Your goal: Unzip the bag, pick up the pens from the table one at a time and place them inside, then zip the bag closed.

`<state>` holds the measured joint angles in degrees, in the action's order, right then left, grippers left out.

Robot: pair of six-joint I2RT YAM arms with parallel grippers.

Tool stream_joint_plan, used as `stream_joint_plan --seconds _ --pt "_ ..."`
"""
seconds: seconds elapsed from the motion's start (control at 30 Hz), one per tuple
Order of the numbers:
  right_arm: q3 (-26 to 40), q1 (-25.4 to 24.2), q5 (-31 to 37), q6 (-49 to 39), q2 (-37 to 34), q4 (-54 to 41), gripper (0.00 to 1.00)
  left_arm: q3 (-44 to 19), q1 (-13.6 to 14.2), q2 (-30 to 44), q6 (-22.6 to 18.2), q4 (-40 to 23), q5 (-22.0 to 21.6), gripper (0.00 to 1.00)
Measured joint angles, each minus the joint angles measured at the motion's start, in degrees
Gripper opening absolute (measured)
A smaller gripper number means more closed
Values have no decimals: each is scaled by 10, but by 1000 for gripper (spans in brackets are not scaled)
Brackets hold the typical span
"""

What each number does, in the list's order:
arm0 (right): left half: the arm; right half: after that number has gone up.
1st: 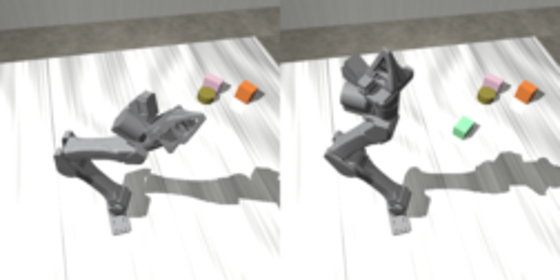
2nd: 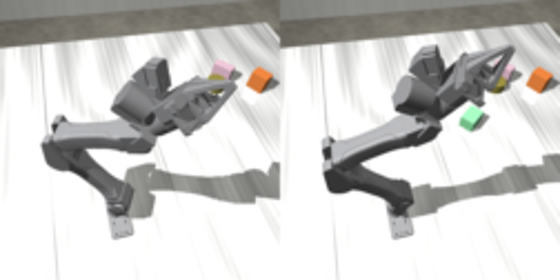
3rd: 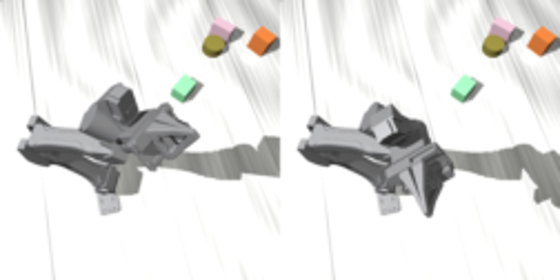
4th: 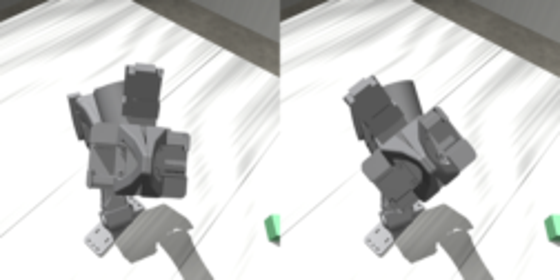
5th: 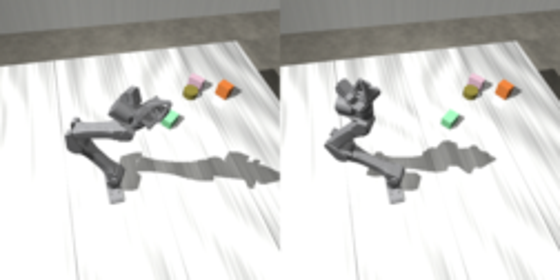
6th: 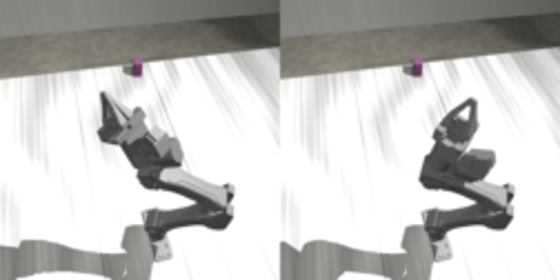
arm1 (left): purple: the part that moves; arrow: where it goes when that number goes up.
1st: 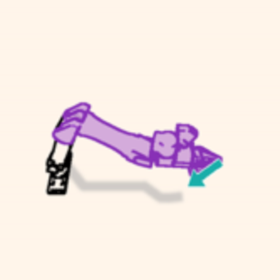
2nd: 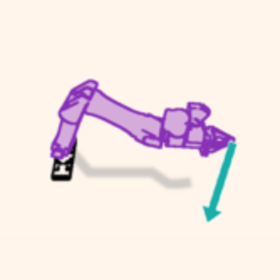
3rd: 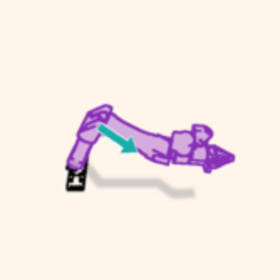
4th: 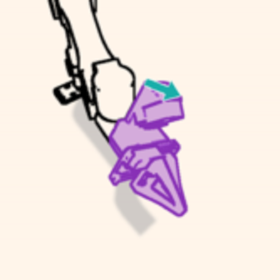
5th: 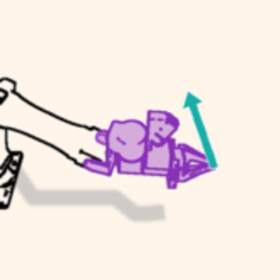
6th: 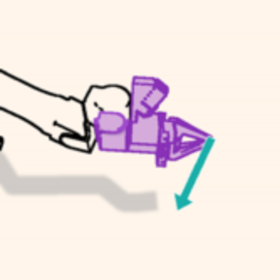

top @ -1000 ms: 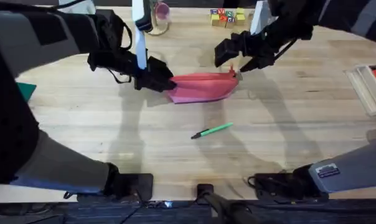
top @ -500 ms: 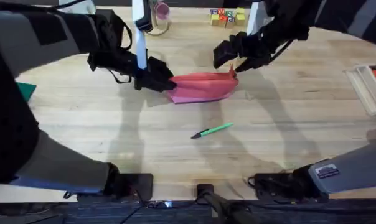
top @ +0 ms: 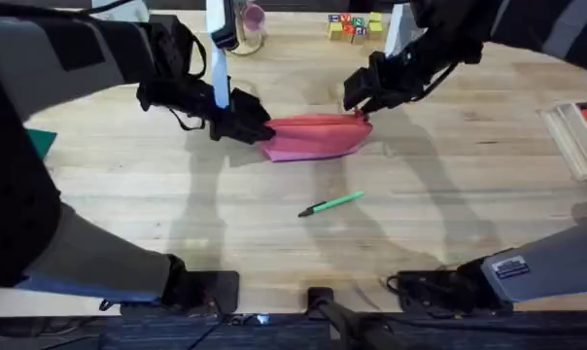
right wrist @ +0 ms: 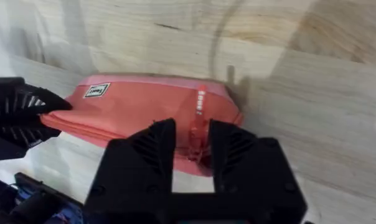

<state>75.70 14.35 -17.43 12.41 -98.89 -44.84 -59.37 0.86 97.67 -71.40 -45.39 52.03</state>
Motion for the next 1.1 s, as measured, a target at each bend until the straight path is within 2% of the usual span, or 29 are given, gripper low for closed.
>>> stream_joint_plan --seconds 0.17,0.23,0.67,1.1 --pt "0 0 0 0 0 -1 82 0 0 0 0 0 0 43" --pt "0 0 0 1 0 0 34 0 0 0 0 0 0 43" --pt "0 0 -1 0 0 0 31 0 0 0 0 0 0 43" --pt "0 1 -35 0 0 0 30 0 0 0 0 0 0 43"
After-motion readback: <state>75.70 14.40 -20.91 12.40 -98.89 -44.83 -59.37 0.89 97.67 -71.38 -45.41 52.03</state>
